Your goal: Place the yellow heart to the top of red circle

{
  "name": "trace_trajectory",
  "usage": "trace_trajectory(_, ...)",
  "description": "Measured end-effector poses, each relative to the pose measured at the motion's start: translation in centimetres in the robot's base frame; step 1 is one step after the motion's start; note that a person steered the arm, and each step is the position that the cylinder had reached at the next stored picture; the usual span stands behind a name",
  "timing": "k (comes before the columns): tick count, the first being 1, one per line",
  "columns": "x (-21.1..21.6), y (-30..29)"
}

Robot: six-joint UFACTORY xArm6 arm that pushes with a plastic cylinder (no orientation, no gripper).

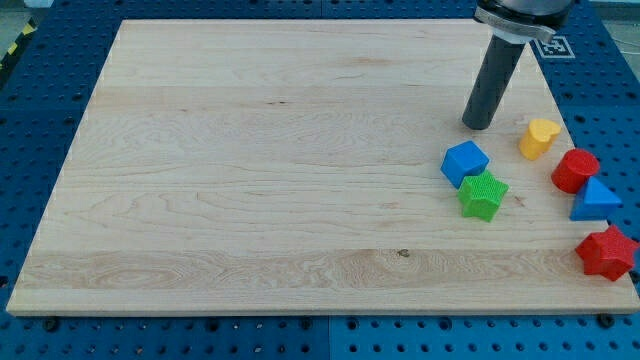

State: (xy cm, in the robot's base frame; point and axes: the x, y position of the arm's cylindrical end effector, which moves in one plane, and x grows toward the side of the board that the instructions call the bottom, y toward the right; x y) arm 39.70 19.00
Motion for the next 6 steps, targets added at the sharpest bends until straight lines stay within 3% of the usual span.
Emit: trace_trajectory(6,1.8,4.6)
